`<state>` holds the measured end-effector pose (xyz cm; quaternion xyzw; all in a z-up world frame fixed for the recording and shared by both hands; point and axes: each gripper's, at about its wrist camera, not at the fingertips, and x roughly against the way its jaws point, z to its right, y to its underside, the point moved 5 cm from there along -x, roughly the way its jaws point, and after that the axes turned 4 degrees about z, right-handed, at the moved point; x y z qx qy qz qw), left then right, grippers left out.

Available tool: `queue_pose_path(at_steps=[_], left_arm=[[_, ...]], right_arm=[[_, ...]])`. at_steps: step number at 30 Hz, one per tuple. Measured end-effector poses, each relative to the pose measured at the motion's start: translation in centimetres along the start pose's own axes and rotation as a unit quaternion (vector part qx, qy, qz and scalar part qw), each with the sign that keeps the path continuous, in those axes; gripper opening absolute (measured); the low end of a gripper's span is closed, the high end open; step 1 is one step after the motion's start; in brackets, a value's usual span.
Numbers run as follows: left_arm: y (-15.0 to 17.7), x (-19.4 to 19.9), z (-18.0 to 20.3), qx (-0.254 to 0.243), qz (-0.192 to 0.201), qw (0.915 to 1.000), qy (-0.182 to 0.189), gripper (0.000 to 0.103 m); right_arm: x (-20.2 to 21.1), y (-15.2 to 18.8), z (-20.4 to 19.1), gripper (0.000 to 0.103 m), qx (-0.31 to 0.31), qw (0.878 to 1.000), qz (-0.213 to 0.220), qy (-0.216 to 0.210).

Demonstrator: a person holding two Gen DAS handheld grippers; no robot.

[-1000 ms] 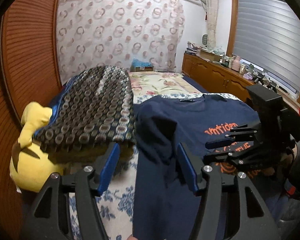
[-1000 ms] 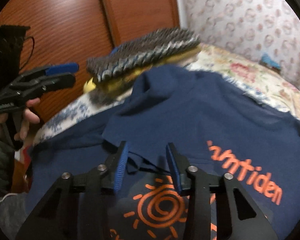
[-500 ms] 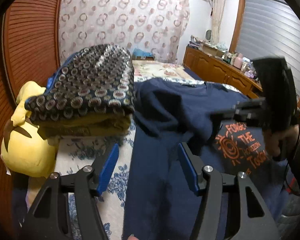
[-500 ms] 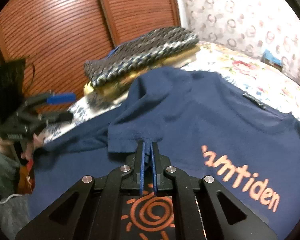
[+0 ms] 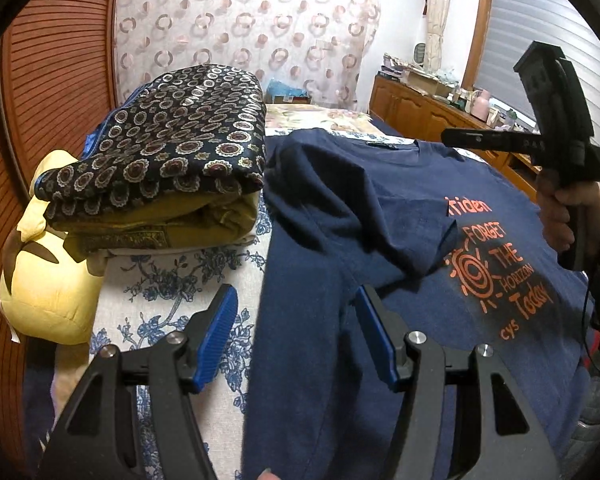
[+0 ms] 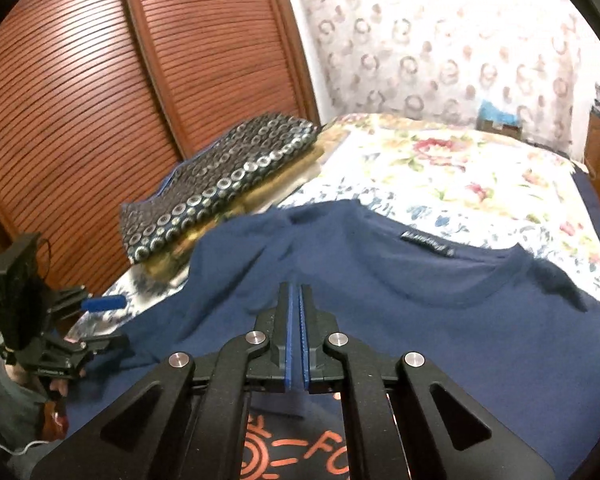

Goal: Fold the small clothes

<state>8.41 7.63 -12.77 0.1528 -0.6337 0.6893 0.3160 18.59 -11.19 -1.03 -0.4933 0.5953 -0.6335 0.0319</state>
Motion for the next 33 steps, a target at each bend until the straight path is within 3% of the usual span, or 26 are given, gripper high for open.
queue_pose_path(at_steps=[2, 3, 4, 6, 9, 13, 16, 22, 26, 30, 32, 33], left_arm=[[0.0, 0.0, 0.1, -0.001, 0.001, 1.0000, 0.000, 0.060], [0.0, 0.0, 0.2, -0.002, 0.001, 1.0000, -0.001, 0.060], [0.0, 0.0, 0.2, -0.003, 0.001, 1.0000, -0.002, 0.060], [0.1, 0.0, 0.2, -0.006, -0.001, 1.0000, -0.004, 0.060], [0.1, -0.1, 0.4, -0.011, -0.003, 0.9999, -0.007, 0.060], [0.2, -0.2, 0.5, -0.013, -0.006, 0.9999, -0.007, 0.060], [0.2, -0.2, 0.7, -0.011, -0.006, 0.9999, -0.005, 0.060], [0.2, -0.2, 0.7, -0.010, -0.007, 0.9999, -0.005, 0.060], [0.3, -0.3, 0.6, -0.008, -0.010, 0.9999, -0.005, 0.060], [0.4, -0.2, 0.6, -0.008, -0.009, 0.9999, -0.004, 0.060], [0.4, -0.1, 0.5, -0.006, -0.007, 0.9999, -0.003, 0.060], [0.5, -0.1, 0.5, -0.006, -0.008, 1.0000, -0.003, 0.060]], right_arm=[[0.2, 0.6, -0.5, 0.001, 0.011, 1.000, -0.008, -0.005], [0.3, 1.0, -0.9, 0.013, 0.017, 1.000, -0.011, -0.009], [0.4, 1.6, -1.5, 0.035, 0.027, 0.999, -0.015, -0.009], [0.2, 2.8, -2.6, 0.044, 0.042, 0.999, -0.024, -0.017], [-0.5, 3.8, -3.3, 0.042, 0.039, 0.998, -0.042, -0.035], [-2.5, 4.6, -3.6, 0.018, 0.024, 0.995, -0.074, -0.057], [-2.9, 4.6, -3.5, 0.002, 0.020, 0.995, -0.074, -0.060], [-1.4, 2.7, -3.0, 0.000, 0.028, 0.998, -0.032, -0.035], [-0.1, 0.0, -0.7, 0.000, 0.012, 1.000, 0.005, 0.006], [0.0, -2.5, 3.7, 0.000, 0.005, 0.991, 0.034, 0.128], [-0.5, -2.6, 5.4, 0.000, 0.003, 0.984, 0.026, 0.175], [-0.7, -2.4, 5.9, 0.007, 0.003, 0.981, 0.020, 0.194]])
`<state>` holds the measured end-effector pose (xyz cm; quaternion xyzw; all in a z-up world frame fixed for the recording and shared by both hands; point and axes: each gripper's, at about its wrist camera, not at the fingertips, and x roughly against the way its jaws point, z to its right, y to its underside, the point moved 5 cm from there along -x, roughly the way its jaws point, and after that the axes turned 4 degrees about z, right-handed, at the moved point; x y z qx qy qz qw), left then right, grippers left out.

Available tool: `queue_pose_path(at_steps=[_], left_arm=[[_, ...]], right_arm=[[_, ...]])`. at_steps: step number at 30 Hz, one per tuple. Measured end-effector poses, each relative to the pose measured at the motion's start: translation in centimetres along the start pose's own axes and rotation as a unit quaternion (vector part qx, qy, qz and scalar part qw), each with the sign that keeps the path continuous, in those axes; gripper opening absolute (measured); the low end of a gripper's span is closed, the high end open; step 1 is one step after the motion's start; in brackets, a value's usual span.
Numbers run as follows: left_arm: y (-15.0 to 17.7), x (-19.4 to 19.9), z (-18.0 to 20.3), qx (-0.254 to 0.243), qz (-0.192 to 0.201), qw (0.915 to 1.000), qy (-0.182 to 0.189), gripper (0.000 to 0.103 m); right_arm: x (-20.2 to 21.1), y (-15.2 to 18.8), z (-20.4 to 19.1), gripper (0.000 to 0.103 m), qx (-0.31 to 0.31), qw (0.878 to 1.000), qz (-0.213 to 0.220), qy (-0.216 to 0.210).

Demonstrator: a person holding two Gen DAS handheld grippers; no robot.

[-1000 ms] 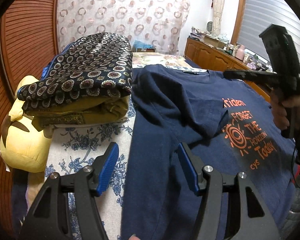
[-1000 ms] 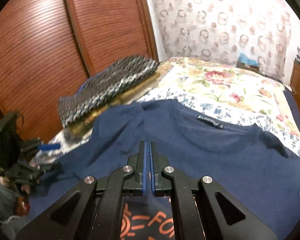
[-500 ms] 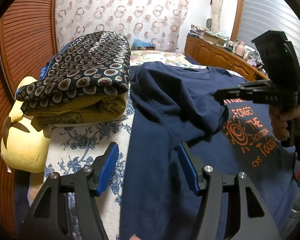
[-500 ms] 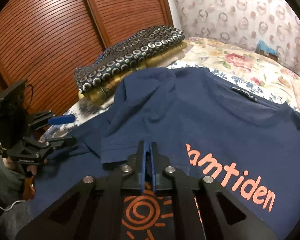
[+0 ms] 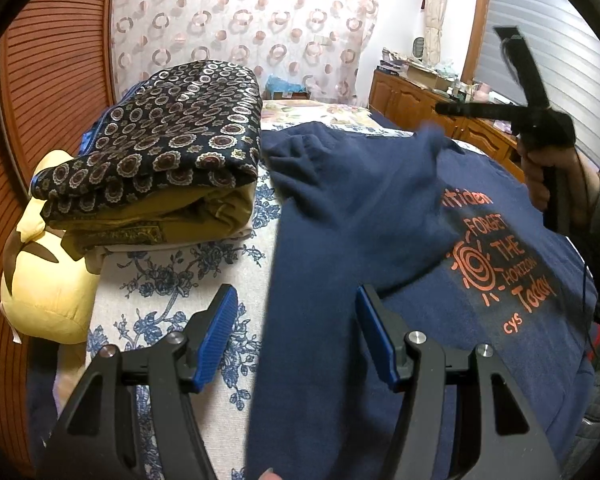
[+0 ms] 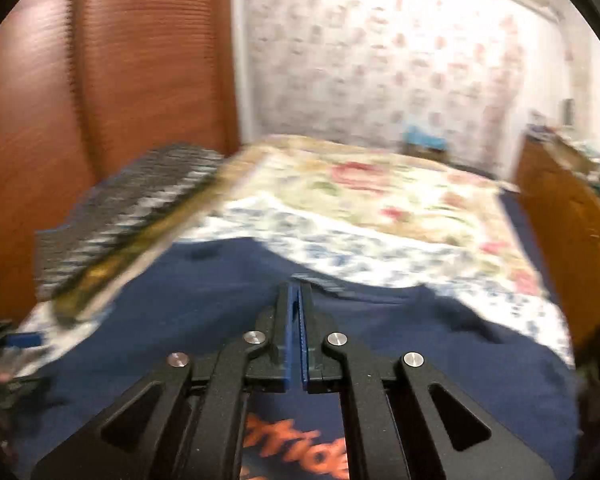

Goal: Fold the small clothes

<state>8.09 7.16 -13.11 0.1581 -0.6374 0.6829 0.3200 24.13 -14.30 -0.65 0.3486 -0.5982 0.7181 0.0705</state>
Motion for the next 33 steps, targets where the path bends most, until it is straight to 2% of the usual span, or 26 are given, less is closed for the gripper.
queue_pose_path(at_steps=[1, 3, 10, 12, 22, 23, 24, 26, 28, 33], left_arm=[[0.0, 0.0, 0.0, 0.000, 0.000, 1.0000, 0.000, 0.060], [0.1, 0.1, 0.1, -0.002, 0.000, 1.0000, 0.000, 0.060], [-0.6, 0.4, 0.4, -0.011, 0.011, 0.9997, -0.019, 0.060], [-1.1, 0.6, 0.5, -0.006, 0.019, 0.9996, -0.020, 0.060], [-6.9, 0.0, 3.3, -0.013, 0.051, 0.9985, 0.013, 0.060], [-7.7, -0.4, 3.6, -0.019, 0.050, 0.9985, 0.013, 0.060], [-8.6, -1.1, 4.1, -0.026, 0.047, 0.9984, 0.016, 0.053], [-10.1, -2.3, 4.3, -0.031, 0.038, 0.9987, 0.015, 0.051], [-11.6, -3.9, 4.7, -0.037, 0.027, 0.9989, 0.013, 0.044], [-13.9, -8.7, 4.9, -0.056, -0.015, 0.9979, -0.028, 0.041]], right_arm=[[-0.3, 0.4, 0.3, 0.024, -0.001, 1.000, -0.010, 0.010], [-0.2, 1.2, 0.2, 0.038, -0.011, 1.000, -0.016, -0.015], [1.6, 4.1, -0.7, 0.040, 0.009, 0.998, -0.031, -0.052], [2.6, 5.1, -0.1, 0.048, 0.007, 0.997, -0.040, -0.063], [6.2, 10.1, 7.6, 0.050, 0.009, 0.998, -0.067, -0.014], [6.2, 10.5, 8.6, 0.050, 0.006, 0.997, -0.073, -0.009], [6.1, 10.9, 9.4, 0.050, 0.005, 0.997, -0.079, -0.006], [5.9, 11.4, 10.5, 0.050, 0.005, 0.996, -0.085, 0.002], [5.5, 11.9, 11.5, 0.050, 0.004, 0.996, -0.090, 0.005], [4.9, 13.0, 12.7, 0.050, -0.006, 0.996, -0.094, -0.001]])
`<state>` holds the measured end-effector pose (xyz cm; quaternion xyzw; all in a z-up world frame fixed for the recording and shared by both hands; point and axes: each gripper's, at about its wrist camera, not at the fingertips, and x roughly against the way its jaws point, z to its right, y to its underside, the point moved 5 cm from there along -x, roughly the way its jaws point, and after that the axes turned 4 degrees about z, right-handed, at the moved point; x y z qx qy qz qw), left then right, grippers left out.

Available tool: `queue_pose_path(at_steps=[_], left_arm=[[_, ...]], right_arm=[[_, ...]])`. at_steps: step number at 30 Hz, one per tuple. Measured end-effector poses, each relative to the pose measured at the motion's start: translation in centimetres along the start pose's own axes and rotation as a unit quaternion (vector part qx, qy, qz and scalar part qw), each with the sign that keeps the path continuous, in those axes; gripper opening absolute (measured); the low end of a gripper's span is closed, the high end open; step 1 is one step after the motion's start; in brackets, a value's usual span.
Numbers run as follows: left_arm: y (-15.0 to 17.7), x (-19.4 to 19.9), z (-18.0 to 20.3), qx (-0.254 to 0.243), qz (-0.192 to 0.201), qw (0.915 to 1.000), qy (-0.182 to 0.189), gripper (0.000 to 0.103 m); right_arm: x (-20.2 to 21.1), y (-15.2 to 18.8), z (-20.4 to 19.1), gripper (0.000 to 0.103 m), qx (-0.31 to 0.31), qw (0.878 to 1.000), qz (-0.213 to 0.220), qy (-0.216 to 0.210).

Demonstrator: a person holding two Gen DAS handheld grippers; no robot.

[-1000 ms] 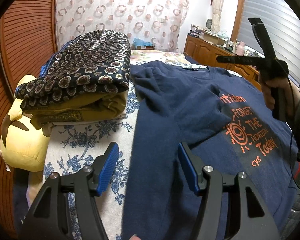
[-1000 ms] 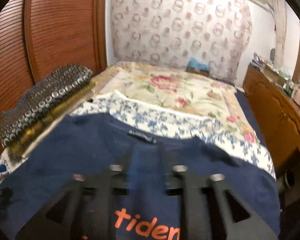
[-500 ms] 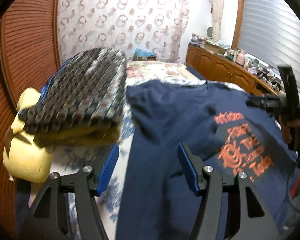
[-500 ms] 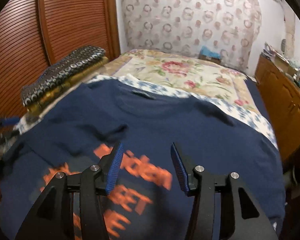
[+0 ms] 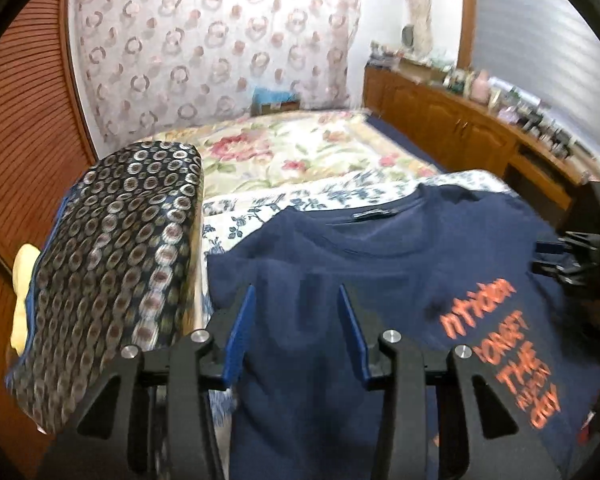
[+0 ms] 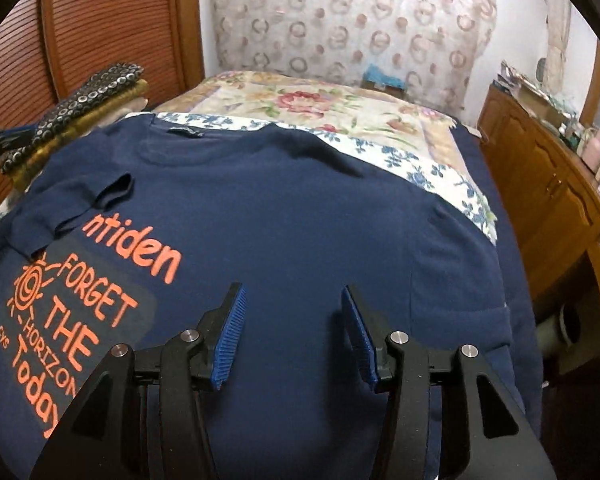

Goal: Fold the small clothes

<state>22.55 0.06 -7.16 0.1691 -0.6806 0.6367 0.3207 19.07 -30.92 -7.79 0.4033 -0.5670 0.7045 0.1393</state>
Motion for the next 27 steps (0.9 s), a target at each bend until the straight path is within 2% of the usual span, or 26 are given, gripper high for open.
queue_pose_path(at_steps=[7, 11, 14, 18, 19, 20, 23, 27], left_arm=[[-0.2, -5.6, -0.7, -0.003, -0.070, 0.9964, -0.048, 0.038], [0.9, -6.9, -1.5, -0.003, -0.095, 0.9930, -0.070, 0.038], [1.3, -7.1, -1.7, -0.007, -0.099, 0.9925, -0.071, 0.036], [1.4, -7.6, -1.8, -0.002, -0.108, 0.9923, -0.061, 0.008], [1.5, -7.7, -1.9, -0.002, -0.109, 0.9924, -0.059, 0.002], [1.5, -7.7, -1.8, -0.007, -0.106, 0.9927, -0.058, 0.001], [0.8, -6.4, -1.7, -0.015, -0.081, 0.9944, -0.067, 0.000], [-1.5, -4.1, -3.5, -0.001, -0.036, 0.9954, -0.089, 0.000]], right_arm=[[-0.7, 0.4, -0.1, 0.050, 0.002, 1.000, -0.005, -0.004], [-0.7, 0.5, 0.0, 0.050, 0.001, 1.000, -0.005, -0.005], [-0.7, 0.5, 0.0, 0.050, 0.002, 1.000, -0.005, -0.004], [-0.7, 0.6, 0.0, 0.051, 0.001, 1.000, -0.005, -0.005], [-0.7, 0.5, 0.0, 0.051, 0.001, 1.000, -0.005, -0.005], [-0.7, 0.6, 0.0, 0.051, 0.001, 1.000, -0.005, -0.005], [-0.7, 0.5, 0.0, 0.051, 0.001, 1.000, -0.005, -0.005], [-0.7, 0.6, 0.0, 0.051, 0.001, 1.000, -0.005, -0.005]])
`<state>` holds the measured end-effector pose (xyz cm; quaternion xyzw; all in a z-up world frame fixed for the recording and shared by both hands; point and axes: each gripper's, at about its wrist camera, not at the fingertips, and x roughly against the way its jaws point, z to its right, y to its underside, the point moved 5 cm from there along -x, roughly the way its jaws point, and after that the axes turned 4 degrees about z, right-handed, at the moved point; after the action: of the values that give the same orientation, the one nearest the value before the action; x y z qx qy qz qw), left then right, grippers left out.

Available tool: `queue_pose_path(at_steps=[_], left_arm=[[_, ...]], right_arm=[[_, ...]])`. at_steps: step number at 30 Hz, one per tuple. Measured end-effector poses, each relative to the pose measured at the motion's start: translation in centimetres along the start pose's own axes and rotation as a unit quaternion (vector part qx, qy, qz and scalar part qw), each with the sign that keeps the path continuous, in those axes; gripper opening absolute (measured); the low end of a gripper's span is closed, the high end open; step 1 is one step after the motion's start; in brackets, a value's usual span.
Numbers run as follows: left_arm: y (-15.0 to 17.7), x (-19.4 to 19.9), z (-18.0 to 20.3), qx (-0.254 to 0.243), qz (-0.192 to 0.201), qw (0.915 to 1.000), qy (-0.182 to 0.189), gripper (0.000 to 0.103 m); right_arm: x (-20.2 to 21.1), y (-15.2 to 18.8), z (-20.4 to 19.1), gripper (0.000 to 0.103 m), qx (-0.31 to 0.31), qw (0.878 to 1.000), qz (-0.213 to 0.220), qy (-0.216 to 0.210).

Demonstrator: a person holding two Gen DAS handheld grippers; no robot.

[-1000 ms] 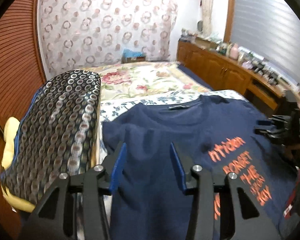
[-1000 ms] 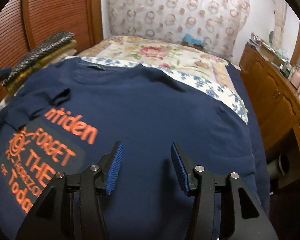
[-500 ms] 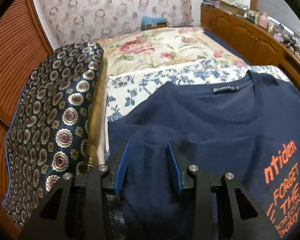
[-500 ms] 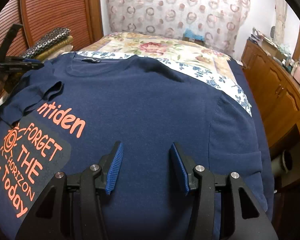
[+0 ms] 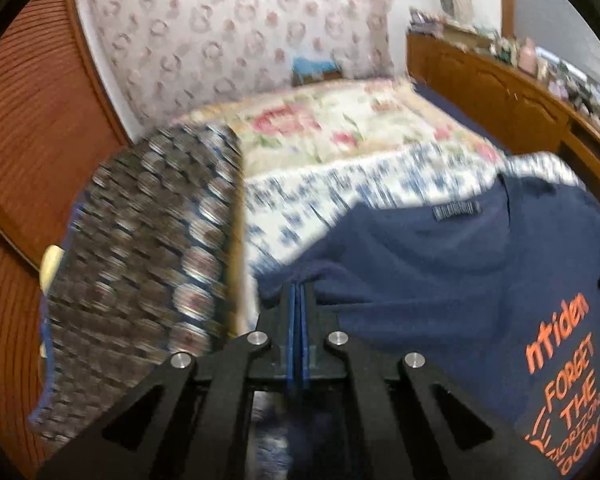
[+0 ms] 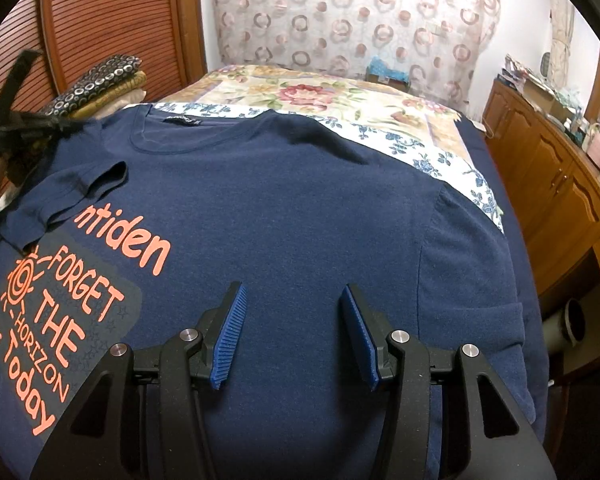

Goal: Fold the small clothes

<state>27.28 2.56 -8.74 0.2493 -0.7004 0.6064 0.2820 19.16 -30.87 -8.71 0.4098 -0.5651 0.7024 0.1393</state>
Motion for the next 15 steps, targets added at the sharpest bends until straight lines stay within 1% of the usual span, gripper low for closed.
queue_pose_path(at_steps=[3, 6, 7, 9, 11, 13, 14, 15], left_arm=[[-1.4, 0.8, -2.3, 0.013, 0.021, 0.9995, -0.018, 0.000], [-2.4, 1.1, -3.8, 0.022, 0.033, 0.9989, -0.024, 0.000], [-2.3, 1.2, -4.2, 0.024, 0.034, 0.9988, -0.024, 0.000], [-2.2, 1.2, -4.4, 0.029, 0.039, 0.9988, -0.009, 0.001], [-1.8, 1.8, -4.4, 0.030, 0.047, 0.9984, -0.003, 0.004], [-1.4, 2.9, -4.1, 0.029, 0.060, 0.9977, 0.008, 0.013], [-1.2, 3.4, -4.0, 0.030, 0.067, 0.9972, 0.014, 0.015], [-1.1, 3.7, -3.7, 0.029, 0.072, 0.9968, 0.020, 0.020]], right_arm=[[0.0, 0.0, 0.0, 0.051, 0.000, 1.000, 0.000, 0.001], [0.0, 0.0, 0.0, 0.051, 0.001, 1.000, 0.000, 0.001], [0.0, 0.0, 0.0, 0.051, 0.000, 1.000, 0.000, 0.000], [0.0, 0.0, 0.0, 0.051, 0.000, 1.000, 0.000, 0.000], [0.0, 0.0, 0.0, 0.051, 0.000, 1.000, 0.000, 0.000], [0.0, 0.0, 0.0, 0.051, 0.000, 1.000, 0.000, 0.001], [0.0, 0.0, 0.0, 0.051, 0.000, 1.000, 0.000, 0.001], [0.0, 0.0, 0.0, 0.051, 0.000, 1.000, 0.000, 0.000]])
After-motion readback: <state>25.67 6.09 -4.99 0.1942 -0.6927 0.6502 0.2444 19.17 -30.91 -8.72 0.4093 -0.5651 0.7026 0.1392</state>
